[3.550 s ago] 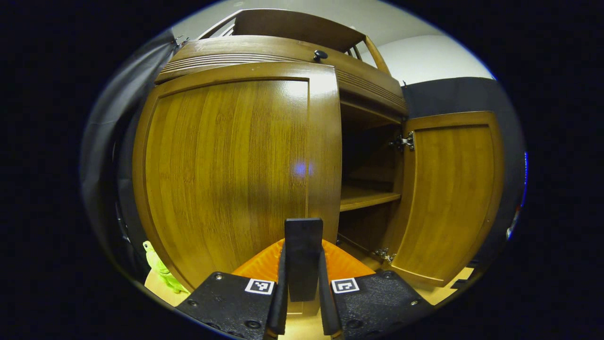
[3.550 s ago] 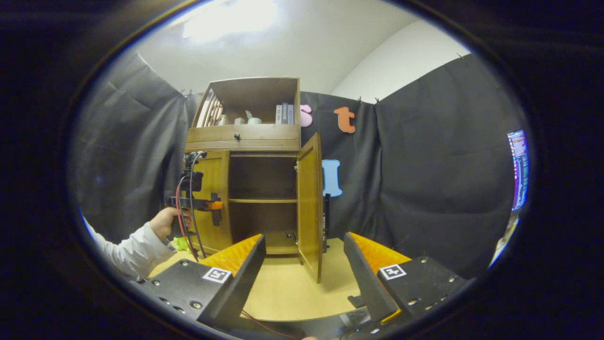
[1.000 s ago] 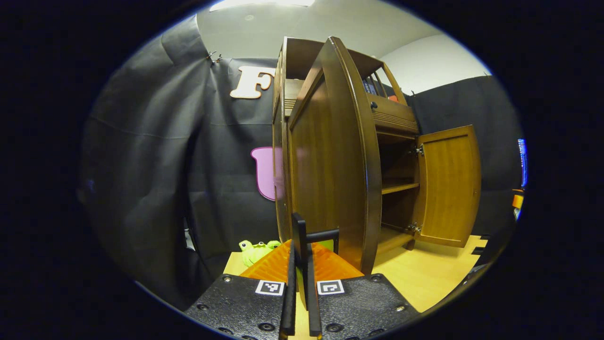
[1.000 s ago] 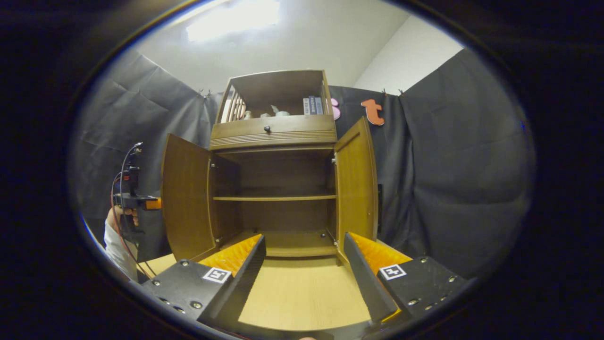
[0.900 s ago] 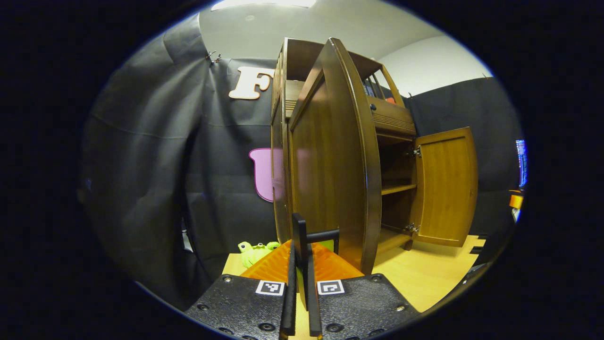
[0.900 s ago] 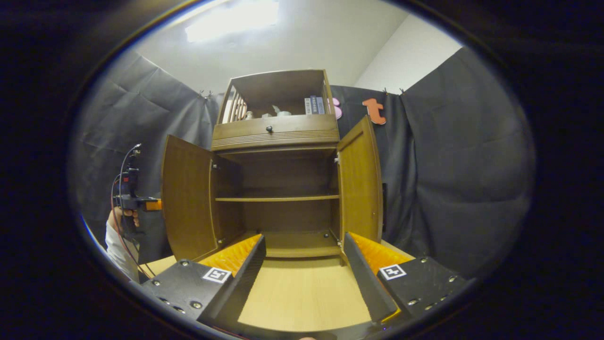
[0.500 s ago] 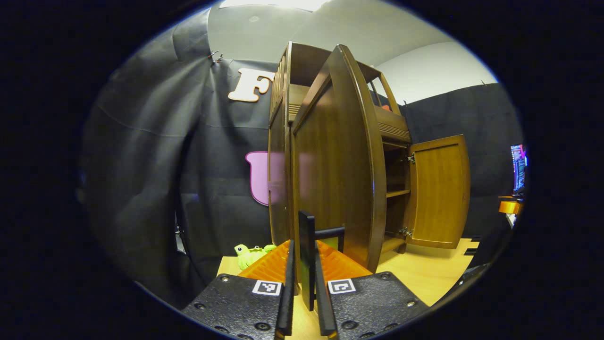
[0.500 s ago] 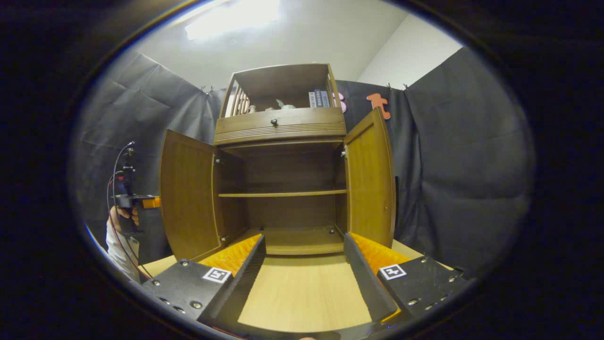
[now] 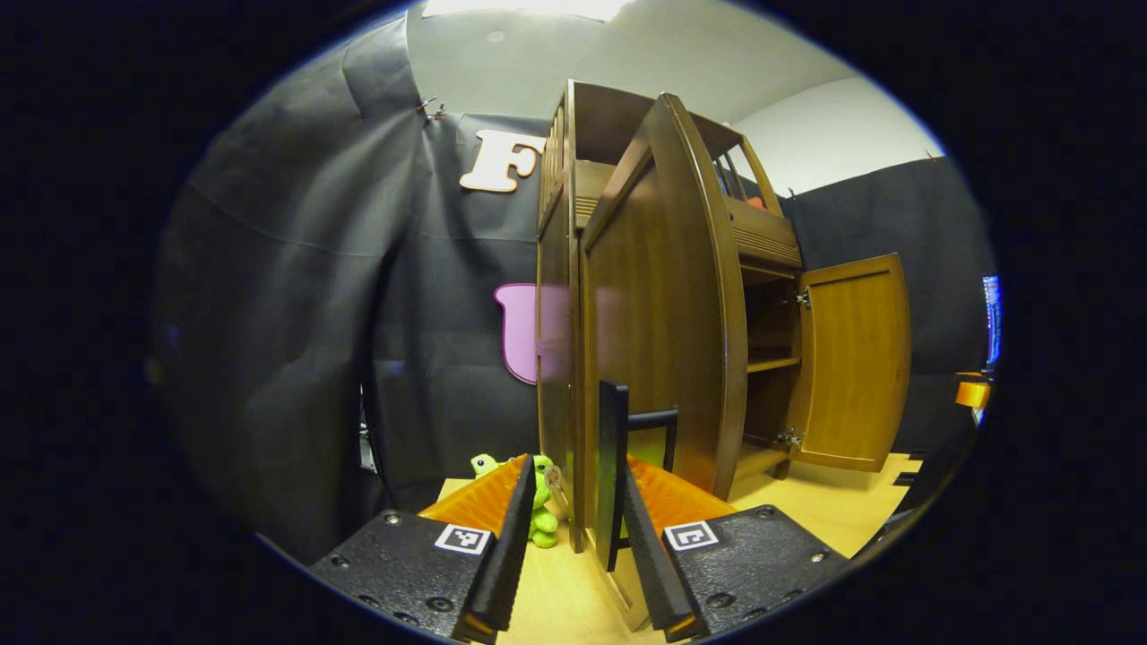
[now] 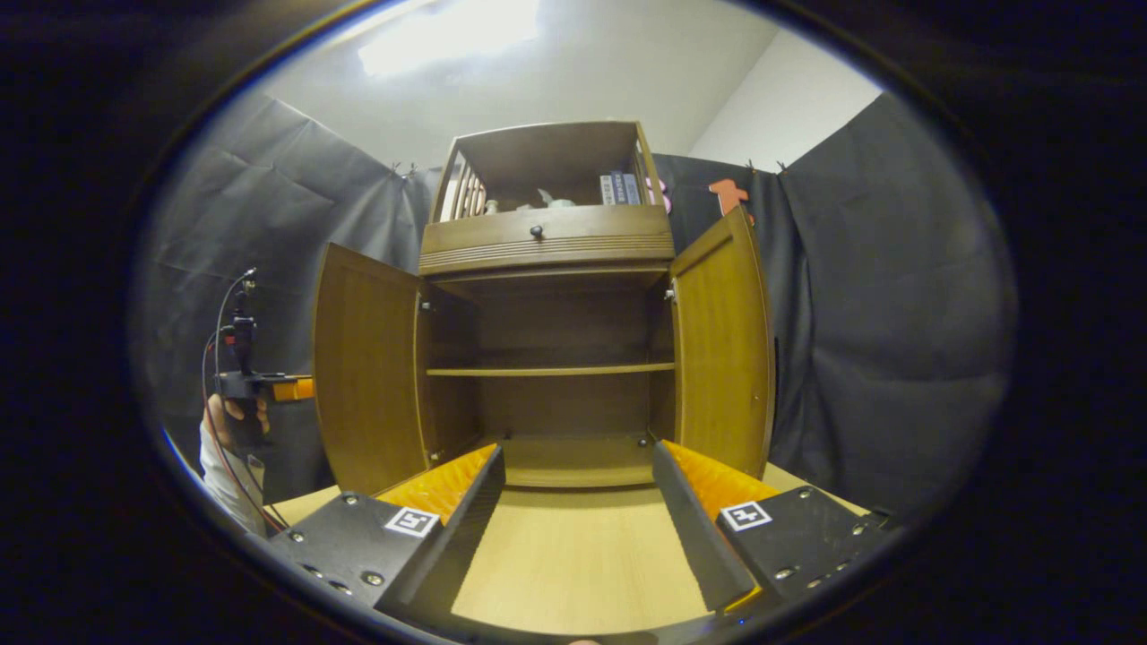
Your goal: Open the right door of the double-door shoe cabinet with the right hand, and open the left door with the left hand.
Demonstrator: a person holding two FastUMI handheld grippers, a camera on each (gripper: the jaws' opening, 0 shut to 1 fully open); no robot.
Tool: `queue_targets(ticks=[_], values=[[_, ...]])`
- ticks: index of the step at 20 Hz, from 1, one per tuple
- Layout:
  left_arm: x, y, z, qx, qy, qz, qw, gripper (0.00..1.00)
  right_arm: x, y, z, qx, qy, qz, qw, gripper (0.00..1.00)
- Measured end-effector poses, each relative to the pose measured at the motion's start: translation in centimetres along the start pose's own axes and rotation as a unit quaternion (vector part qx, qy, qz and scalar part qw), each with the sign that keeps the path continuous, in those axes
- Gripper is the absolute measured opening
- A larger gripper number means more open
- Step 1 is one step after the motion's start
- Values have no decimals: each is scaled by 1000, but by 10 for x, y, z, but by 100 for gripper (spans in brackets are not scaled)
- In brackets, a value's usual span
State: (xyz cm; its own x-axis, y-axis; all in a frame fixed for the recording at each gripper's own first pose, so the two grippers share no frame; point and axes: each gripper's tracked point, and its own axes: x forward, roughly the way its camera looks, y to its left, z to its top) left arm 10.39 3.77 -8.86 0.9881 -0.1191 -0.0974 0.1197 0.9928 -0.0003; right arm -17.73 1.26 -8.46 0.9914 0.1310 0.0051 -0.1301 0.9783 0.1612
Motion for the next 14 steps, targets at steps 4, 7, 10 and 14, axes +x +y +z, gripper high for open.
queue_targets(ticks=[4, 7, 10, 14], values=[[-10, 8, -4, -7, 14, 34, 999, 66, 1, 7, -10, -6, 6, 10, 1000, 98], [-22, 7, -3, -12, 19, 56, 998, 74, 1, 12, -11, -8, 6, 19, 1000, 100], [-34, 9, 7, -8, 11, 82, 997, 77, -1, 12, -13, -12, 7, 20, 1000, 99], [-49, 2, 12, -8, 14, 102, 995, 90, -5, 18, -12, 14, 4, 37, 999, 98]])
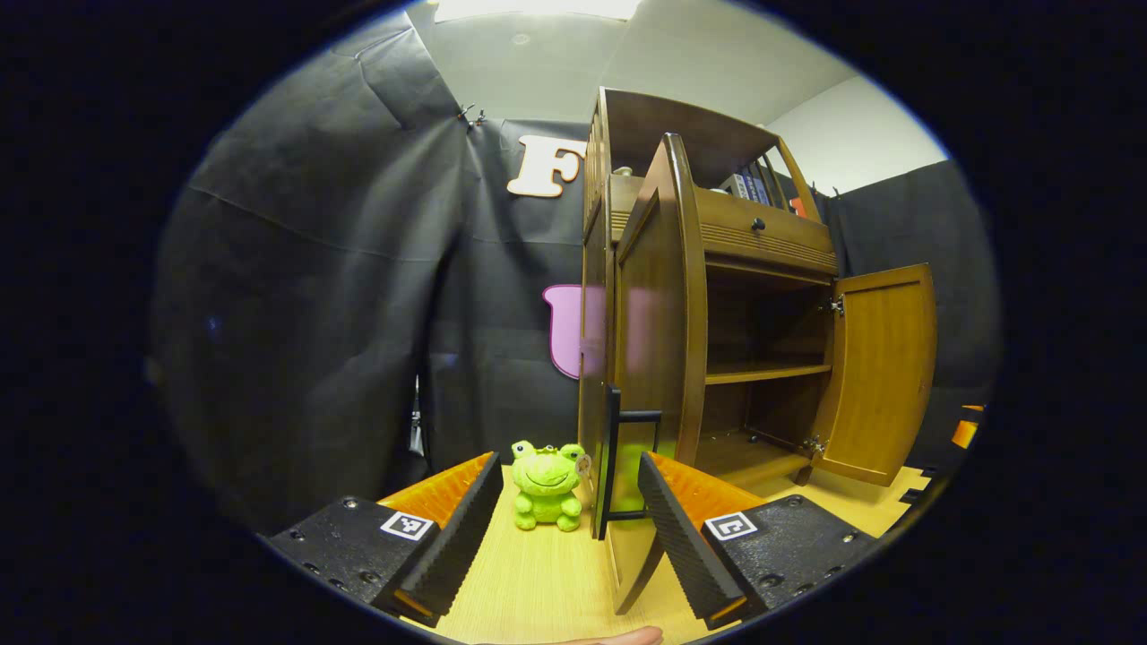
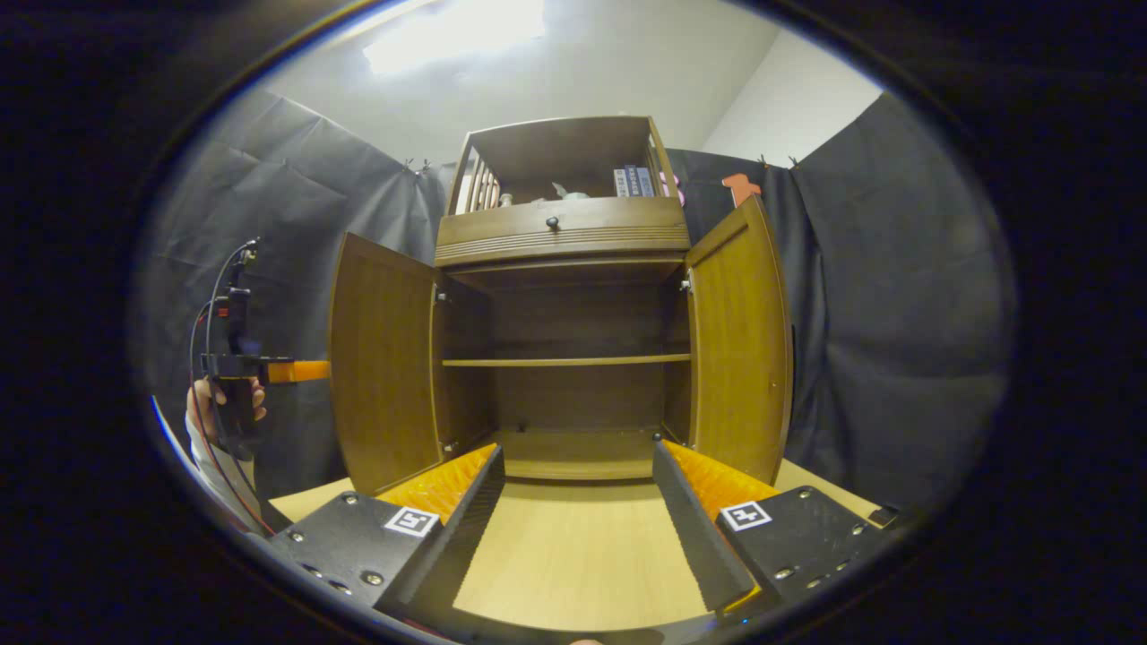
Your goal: Open the right door of the double-door shoe cabinet with the right hand, and open the left door with the left hand.
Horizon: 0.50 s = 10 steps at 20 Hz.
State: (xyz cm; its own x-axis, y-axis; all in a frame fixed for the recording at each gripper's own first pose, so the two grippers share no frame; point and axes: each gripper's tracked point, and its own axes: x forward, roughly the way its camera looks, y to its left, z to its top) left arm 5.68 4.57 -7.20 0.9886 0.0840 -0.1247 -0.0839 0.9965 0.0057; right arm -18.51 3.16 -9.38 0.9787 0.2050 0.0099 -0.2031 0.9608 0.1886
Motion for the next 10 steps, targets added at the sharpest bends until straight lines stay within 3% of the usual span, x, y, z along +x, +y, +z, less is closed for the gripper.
queue_targets(ticks=[4, 5, 6, 10], values=[[-14, 0, 3, 12, 20, 32, 999, 93, 0, 5, 11, 19, -20, 20, 999, 98], [-17, -2, 10, 14, 13, 38, 999, 93, 0, 4, 13, 17, -21, 20, 999, 94], [-21, -7, 20, 11, 2, 38, 999, 96, 1, 3, 15, 11, -23, 16, 1000, 98], [-23, -52, 46, 14, -28, 9, 999, 92, 8, -10, 22, 9, -18, -13, 1000, 98]])
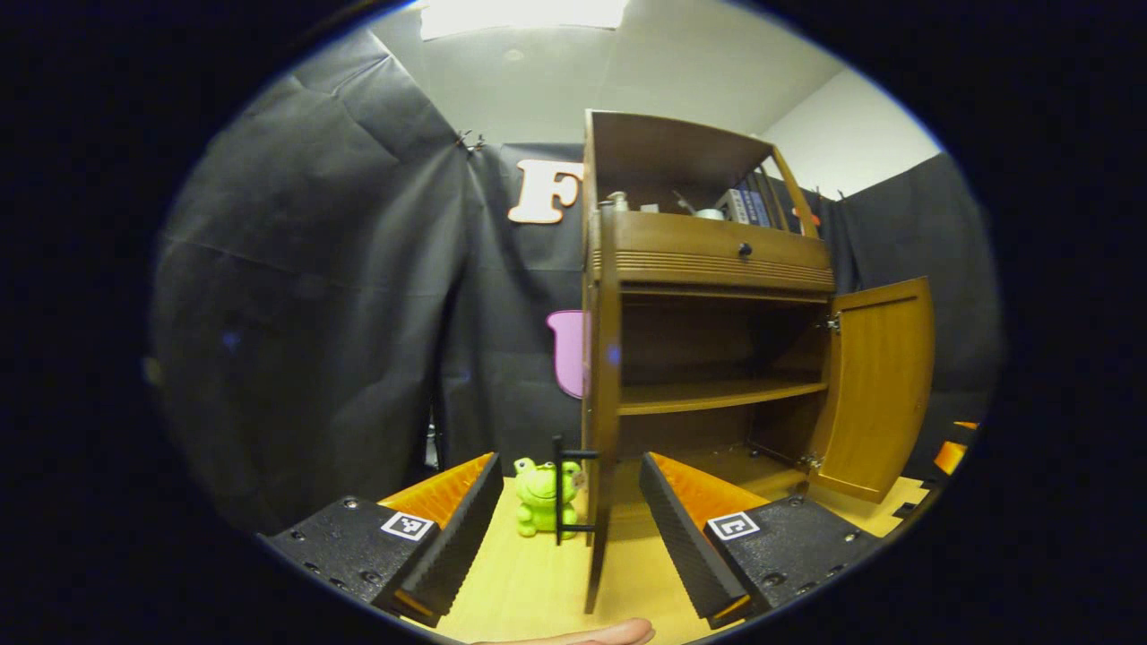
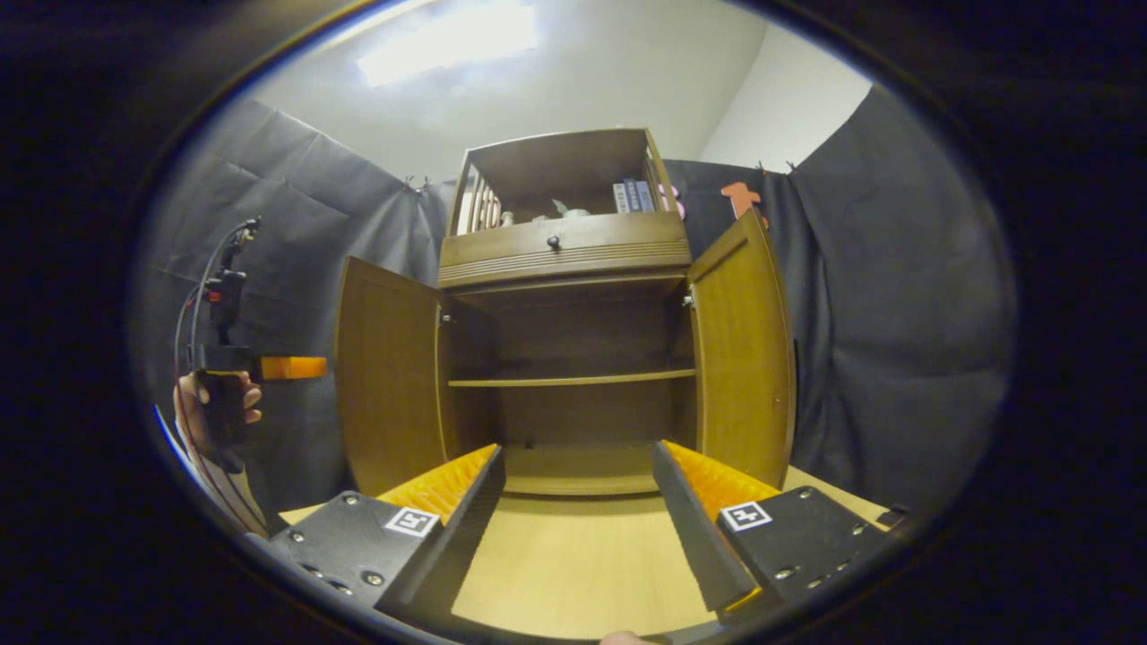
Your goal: Open the right door of the double-door shoe cabinet with the right hand, and open the left door with the left hand.
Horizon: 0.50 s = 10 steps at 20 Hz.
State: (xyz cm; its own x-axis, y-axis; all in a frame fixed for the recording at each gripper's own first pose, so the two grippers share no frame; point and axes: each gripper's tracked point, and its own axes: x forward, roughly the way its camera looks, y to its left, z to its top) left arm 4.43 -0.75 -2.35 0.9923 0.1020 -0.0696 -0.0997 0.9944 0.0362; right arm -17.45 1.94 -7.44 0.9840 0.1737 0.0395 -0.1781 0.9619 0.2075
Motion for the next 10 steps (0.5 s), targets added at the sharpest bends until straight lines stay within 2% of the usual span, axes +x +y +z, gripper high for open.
queue_targets(ticks=[1, 2, 3, 8, 10], values=[[-1, -14, 6, -3, -7, -11, 1000, 93, 1, -1, 4, 4, -1, -3, 1000, 98], [-1, -27, 13, -3, -17, -21, 1000, 93, 3, -2, 9, 6, -4, -7, 1000, 94], [0, -37, 18, -2, -23, -28, 999, 93, 5, -7, 12, 4, -4, -16, 1000, 98], [11, -93, 24, -18, -34, -64, 997, 93, 19, -18, 30, -20, -15, -45, 999, 99], [20, -108, 26, -23, -39, -66, 997, 92, 25, -17, 39, -23, -23, -47, 998, 98]])
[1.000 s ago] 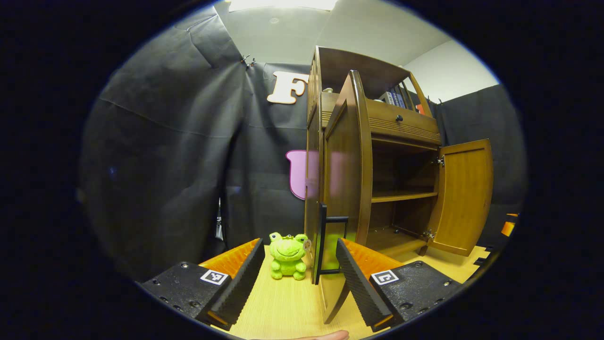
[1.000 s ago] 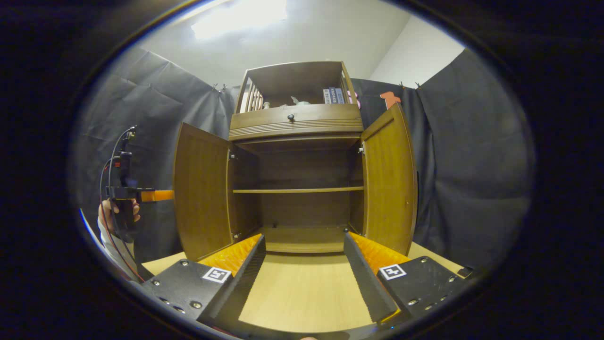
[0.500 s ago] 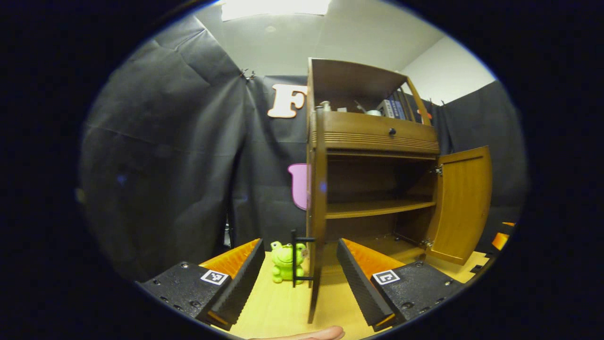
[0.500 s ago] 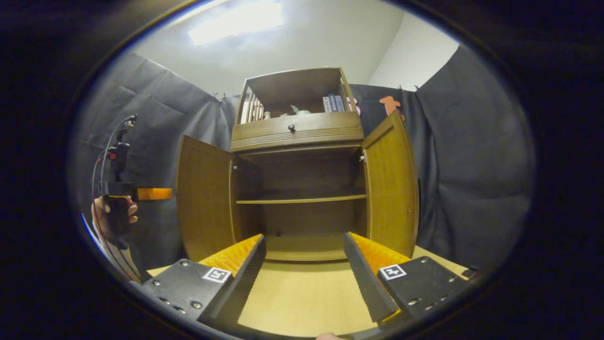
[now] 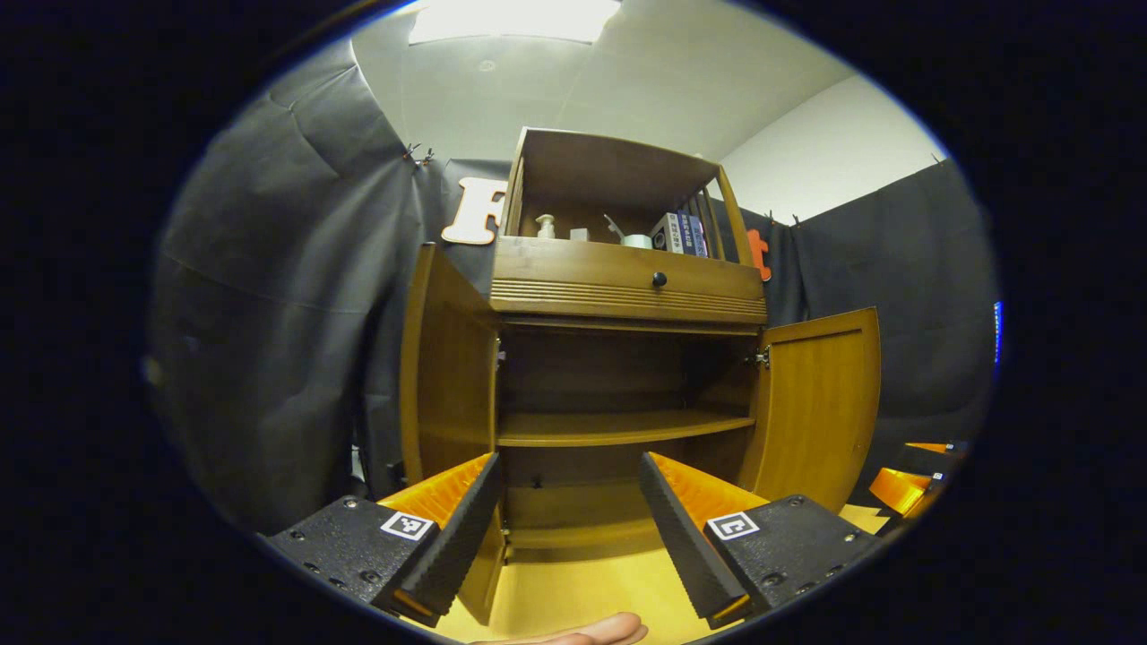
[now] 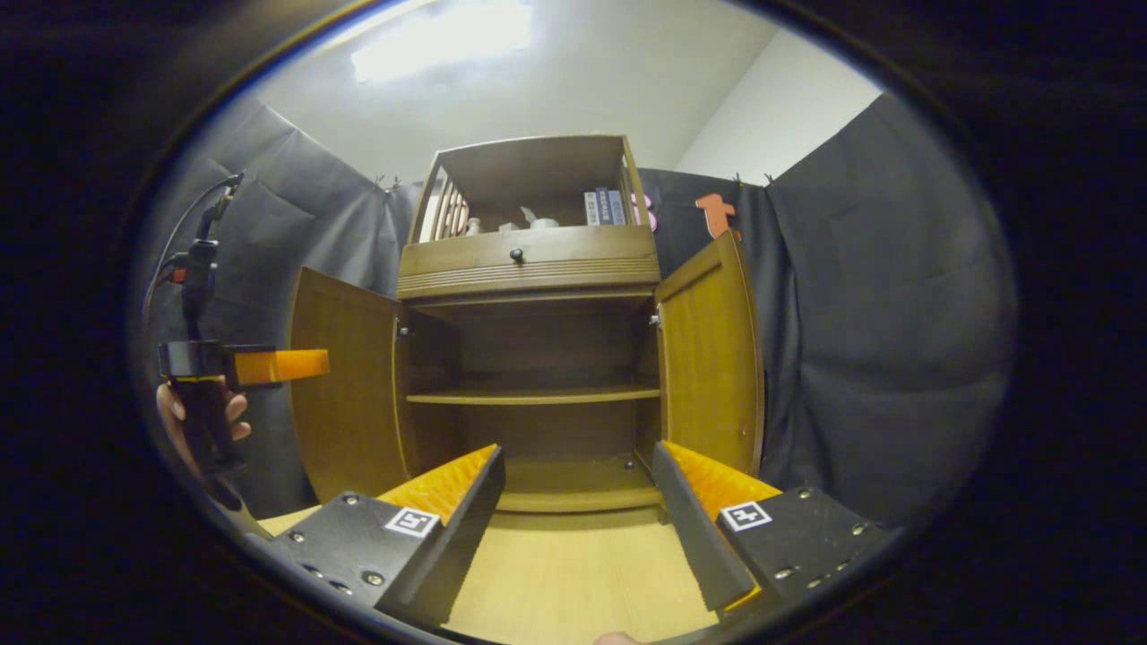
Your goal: Open the right door of the double-door shoe cabinet with the right hand, and open the left door with the left hand.
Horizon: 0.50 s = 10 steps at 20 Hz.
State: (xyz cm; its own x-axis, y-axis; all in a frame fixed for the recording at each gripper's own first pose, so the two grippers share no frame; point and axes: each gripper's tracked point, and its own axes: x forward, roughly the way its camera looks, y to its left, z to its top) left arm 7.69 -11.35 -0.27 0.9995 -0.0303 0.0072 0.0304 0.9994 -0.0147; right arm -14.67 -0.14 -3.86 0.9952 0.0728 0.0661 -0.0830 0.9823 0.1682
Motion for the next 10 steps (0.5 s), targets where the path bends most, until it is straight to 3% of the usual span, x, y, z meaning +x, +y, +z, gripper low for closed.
queue_targets(ticks=[3, 4, 5, 10], values=[[18, -19, -3, -11, -10, 2, 1000, 92, 5, -15, 22, -1, -29, -31, 999, 98], [25, -24, -2, -13, -12, 2, 1000, 92, 5, -21, 28, -2, -38, -44, 998, 94], [31, -35, -6, -14, -15, -3, 1000, 92, 5, -25, 31, -5, -43, -52, 998, 98], [61, -81, -21, -31, -8, -53, 998, 92, 13, -42, 28, -18, -29, -74, 997, 100]])
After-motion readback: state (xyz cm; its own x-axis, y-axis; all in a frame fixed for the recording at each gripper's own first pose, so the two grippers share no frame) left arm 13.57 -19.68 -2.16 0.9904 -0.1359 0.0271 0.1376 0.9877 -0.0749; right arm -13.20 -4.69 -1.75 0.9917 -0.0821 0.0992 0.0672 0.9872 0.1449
